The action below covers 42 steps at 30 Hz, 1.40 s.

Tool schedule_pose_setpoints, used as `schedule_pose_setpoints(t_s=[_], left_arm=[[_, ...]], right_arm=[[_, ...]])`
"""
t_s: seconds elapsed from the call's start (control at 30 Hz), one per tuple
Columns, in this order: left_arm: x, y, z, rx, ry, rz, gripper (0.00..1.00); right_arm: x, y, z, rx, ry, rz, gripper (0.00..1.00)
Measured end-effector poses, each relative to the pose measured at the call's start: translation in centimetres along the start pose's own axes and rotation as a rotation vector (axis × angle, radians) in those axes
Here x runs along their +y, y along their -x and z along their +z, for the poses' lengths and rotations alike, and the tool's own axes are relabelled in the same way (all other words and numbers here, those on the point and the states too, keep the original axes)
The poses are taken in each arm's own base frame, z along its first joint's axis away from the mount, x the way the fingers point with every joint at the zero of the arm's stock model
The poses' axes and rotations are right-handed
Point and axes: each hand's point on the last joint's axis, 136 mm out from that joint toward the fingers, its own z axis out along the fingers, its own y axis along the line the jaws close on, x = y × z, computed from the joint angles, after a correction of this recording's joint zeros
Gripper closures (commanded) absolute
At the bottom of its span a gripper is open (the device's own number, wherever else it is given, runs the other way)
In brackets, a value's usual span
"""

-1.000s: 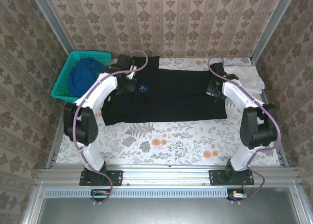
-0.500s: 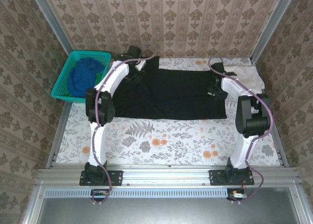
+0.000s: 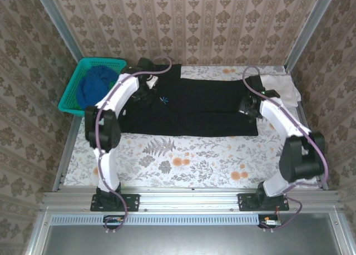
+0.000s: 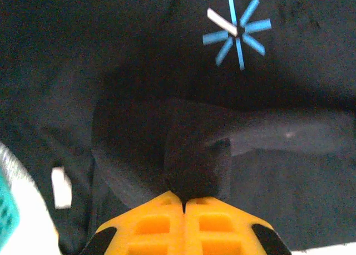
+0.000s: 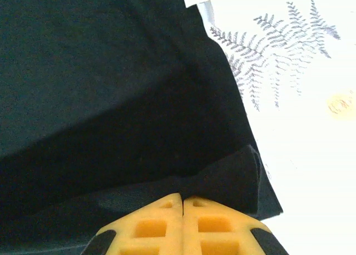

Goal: Fold and stack the t-shirts

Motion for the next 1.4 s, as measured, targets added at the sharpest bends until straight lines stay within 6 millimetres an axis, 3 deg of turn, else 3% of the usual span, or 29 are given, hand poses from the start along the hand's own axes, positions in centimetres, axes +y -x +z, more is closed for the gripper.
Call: schedule_pose_setpoints(t_s=[0.2,0.3,0.43,0.53,0.63,0.77,0.9,1.17,1.4], left_arm=[[0.1,-5.7,-7.9,-0.129,0.013,-0.054,1.0],[-0.5,-8.2,-9.7,-0.165,0.009,-0.061,1.0],[-1.3,-10.3,-10.1,-0.168,-0.002,-0.055,1.0],[-1.3,-10.0,-9.2,-0.143,0.0,-0.054,1.0],[-1.3,-8.2,-6.8,-0.077,0.011,-0.049,1.0],[-0.6,-4.6,-2.0,0.02,0.05,-0.037,1.0],[0.4,-2.4,2.0,0.09,0.095,-0.031,1.0],[1.9,0.4,4.2,0.122,0.138,-0.024,1.0],[2.9,-0.2,5.6,0.186,0.165,-0.027,1.0]], right_arm=[[-2.9,-4.2,-3.4,-0.021,0.025,0.038,1.0],[-3.5,-6.3,-4.4,-0.018,0.037,0.044,1.0],[-3.9,-7.4,-5.0,-0.017,0.05,0.048,1.0],[-4.0,-7.3,-4.3,-0.006,0.03,0.049,1.0],[-3.8,-6.5,-2.2,0.031,-0.014,0.053,1.0],[-3.0,-4.6,1.7,0.081,-0.069,0.05,1.0],[-2.1,-2.9,5.5,0.116,-0.102,0.046,1.0],[-1.0,0.4,8.9,0.117,-0.114,0.051,1.0],[-0.8,0.7,10.1,0.132,-0.126,0.042,1.0]])
